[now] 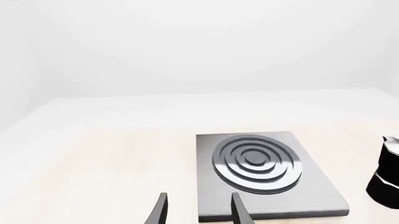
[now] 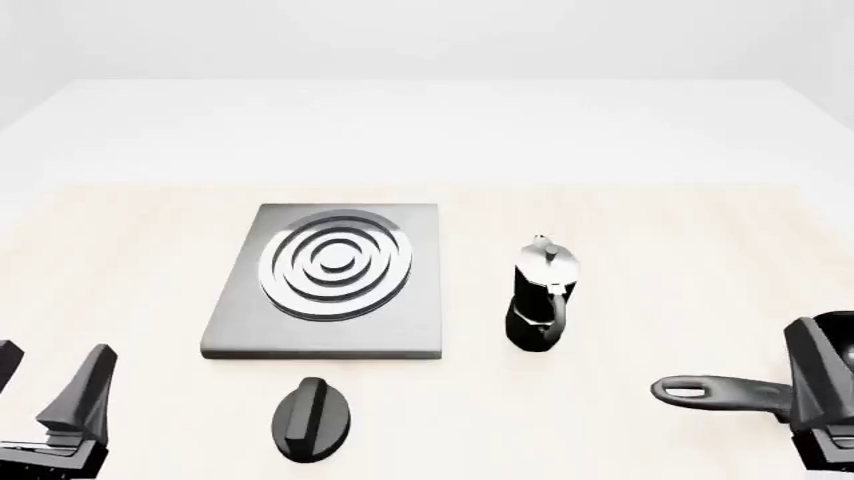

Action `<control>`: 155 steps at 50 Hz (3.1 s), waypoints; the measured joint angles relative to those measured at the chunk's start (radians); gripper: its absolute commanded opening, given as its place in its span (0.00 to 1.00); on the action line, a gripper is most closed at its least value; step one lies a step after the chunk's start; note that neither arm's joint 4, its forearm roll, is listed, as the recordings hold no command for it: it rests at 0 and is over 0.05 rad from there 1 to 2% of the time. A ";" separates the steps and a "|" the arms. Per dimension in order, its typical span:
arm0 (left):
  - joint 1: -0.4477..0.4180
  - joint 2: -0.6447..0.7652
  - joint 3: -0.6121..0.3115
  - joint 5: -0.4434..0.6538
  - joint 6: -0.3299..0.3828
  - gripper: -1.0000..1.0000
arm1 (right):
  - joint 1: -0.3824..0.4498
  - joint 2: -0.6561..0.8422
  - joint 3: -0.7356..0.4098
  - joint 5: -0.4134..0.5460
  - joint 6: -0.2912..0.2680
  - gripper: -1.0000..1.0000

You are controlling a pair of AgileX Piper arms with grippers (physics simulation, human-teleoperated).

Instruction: Put the frying pan on the stove.

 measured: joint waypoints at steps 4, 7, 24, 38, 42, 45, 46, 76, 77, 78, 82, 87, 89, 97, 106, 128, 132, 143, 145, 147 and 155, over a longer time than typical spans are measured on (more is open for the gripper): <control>-0.005 0.003 -0.007 0.004 0.004 1.00 | 0.004 0.000 -0.052 0.019 0.002 1.00; -0.009 0.006 -0.012 0.007 0.007 1.00 | 0.006 -0.001 -0.095 0.035 0.003 1.00; -0.039 0.034 -0.047 0.014 0.024 1.00 | 0.020 -0.001 -0.346 0.144 0.006 1.00; -0.084 0.073 -0.094 0.020 0.040 1.00 | 0.024 -0.001 -0.528 0.226 0.003 1.00; -0.103 0.088 -0.111 0.022 0.043 1.00 | 0.027 -0.001 -0.589 0.254 0.001 1.00; -0.118 0.100 -0.124 0.022 0.045 1.00 | 0.030 -0.001 -0.635 0.275 0.001 1.00; -0.123 0.104 -0.128 0.021 0.046 1.00 | 0.031 -0.001 -0.650 0.281 0.000 1.00; -0.337 0.396 -0.270 -0.117 0.078 1.00 | 0.038 -0.001 -1.066 0.458 0.016 1.00; -0.346 0.409 -0.277 -0.123 0.079 1.00 | 0.038 -0.001 -1.076 0.462 0.017 1.00; -0.355 0.422 -0.283 -0.129 0.080 1.00 | 0.038 -0.001 -1.086 0.466 0.018 1.00; -0.391 0.476 -0.310 -0.151 0.087 1.00 | 0.038 -0.001 -1.123 0.482 0.019 1.00; -0.430 0.534 -0.341 -0.174 0.097 1.00 | 0.038 -0.001 -1.161 0.499 0.021 1.00; -0.446 0.557 -0.354 -0.183 0.102 1.00 | 0.038 -0.001 -1.175 0.506 0.022 1.00; -0.502 0.640 -0.400 -0.212 0.116 1.00 | 0.040 -0.001 -1.221 0.528 0.024 1.00; -0.569 0.733 -0.455 -0.237 0.128 1.00 | 0.041 -0.001 -1.257 0.545 0.027 1.00; -0.734 0.972 -0.597 -0.280 0.151 1.00 | 0.042 -0.001 -1.320 0.579 0.041 1.00; -0.762 1.010 -0.622 -0.283 0.154 1.00 | 0.041 -0.001 -1.329 0.584 0.045 1.00; -0.835 1.108 -0.705 -0.272 0.165 1.00 | 0.040 -0.001 -1.350 0.595 0.055 1.00; -0.848 1.124 -0.721 -0.268 0.166 1.00 | 0.041 -0.001 -1.353 0.597 0.056 1.00; -0.865 1.144 -0.742 -0.263 0.169 1.00 | 0.042 -0.001 -1.357 0.600 0.059 1.00; -0.947 1.247 -0.850 -0.227 0.180 1.00 | 0.047 -0.001 -1.376 0.611 0.071 1.00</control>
